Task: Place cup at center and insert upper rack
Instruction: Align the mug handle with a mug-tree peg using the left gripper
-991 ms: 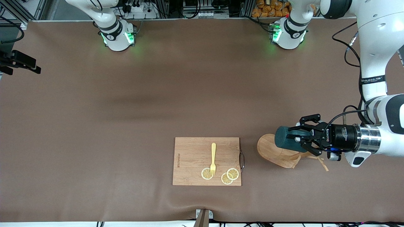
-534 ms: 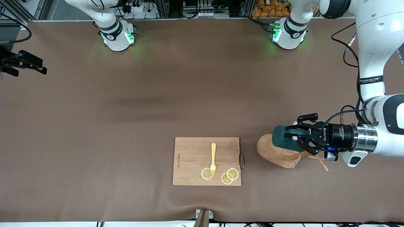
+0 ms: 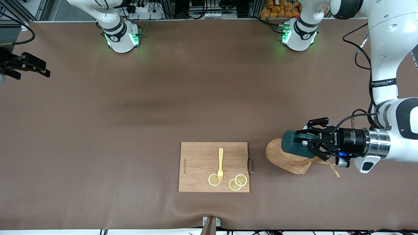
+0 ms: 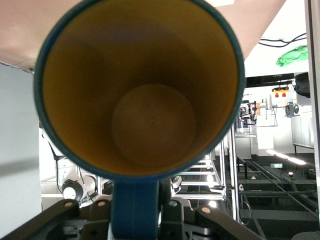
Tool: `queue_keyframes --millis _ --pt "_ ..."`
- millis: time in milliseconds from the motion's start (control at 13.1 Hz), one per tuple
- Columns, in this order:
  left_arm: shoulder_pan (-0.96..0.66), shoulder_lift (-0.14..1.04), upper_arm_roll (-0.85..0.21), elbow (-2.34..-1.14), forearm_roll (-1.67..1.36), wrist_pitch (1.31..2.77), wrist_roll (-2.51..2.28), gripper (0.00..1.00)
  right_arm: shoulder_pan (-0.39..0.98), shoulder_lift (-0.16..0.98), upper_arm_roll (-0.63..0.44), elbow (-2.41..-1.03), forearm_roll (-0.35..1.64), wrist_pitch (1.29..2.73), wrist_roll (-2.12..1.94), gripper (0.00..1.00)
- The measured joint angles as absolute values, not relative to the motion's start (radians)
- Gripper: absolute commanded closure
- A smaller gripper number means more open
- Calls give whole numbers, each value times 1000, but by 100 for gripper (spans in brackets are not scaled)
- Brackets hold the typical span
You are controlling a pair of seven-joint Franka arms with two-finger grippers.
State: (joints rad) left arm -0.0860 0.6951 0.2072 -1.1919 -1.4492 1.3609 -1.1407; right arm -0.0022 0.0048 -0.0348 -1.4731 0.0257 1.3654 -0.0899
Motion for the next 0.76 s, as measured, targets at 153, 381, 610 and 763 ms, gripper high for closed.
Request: queue_keyframes --millis 153,381,610,763 --pt "-86 695 207 -1193 -1449 1361 -1135 100 -2 5 -35 -1474 26 1366 -90 0" --pt "-89 696 207 -1193 -1449 1361 -1134 100 -2 6 -35 -1475 26 1366 -89 0" --pt "-91 697 207 -1194 -1449 1361 -1130 100 -2 6 -35 -1475 26 1366 -89 0" --pt "-91 697 207 -1194 -1449 1361 -1127 100 -2 6 -36 -1475 26 1366 -89 0"
